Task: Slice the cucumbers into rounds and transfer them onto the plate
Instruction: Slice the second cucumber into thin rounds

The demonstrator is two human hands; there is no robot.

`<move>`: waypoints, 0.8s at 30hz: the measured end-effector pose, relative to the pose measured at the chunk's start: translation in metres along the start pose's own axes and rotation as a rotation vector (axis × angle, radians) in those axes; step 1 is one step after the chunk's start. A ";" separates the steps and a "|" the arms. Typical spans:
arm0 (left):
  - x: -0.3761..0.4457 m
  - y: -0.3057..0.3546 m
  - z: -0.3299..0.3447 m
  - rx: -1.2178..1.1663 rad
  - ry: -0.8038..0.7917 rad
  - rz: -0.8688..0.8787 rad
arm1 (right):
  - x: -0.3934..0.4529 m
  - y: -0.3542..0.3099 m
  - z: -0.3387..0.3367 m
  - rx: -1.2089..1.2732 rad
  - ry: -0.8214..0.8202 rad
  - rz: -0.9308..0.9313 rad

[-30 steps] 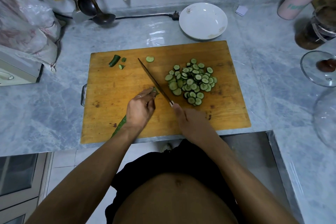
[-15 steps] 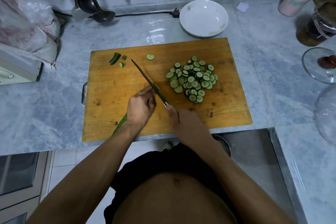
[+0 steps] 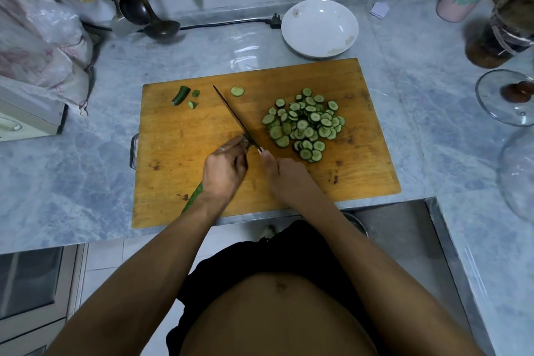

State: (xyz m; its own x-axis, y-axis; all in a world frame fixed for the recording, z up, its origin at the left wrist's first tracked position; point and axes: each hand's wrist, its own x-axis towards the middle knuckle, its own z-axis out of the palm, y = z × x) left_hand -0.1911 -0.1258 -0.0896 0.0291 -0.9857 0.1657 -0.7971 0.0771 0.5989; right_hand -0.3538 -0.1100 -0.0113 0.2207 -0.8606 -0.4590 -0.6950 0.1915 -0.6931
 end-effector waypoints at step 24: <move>-0.002 0.001 -0.002 0.064 -0.021 0.009 | -0.036 0.009 -0.007 -0.059 0.045 -0.142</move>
State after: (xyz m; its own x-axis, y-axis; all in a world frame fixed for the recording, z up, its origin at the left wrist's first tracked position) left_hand -0.1907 -0.1235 -0.0875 0.0090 -0.9880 0.1539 -0.8343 0.0774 0.5459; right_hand -0.3725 -0.0800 0.0028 0.2891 -0.8977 -0.3324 -0.6982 0.0398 -0.7148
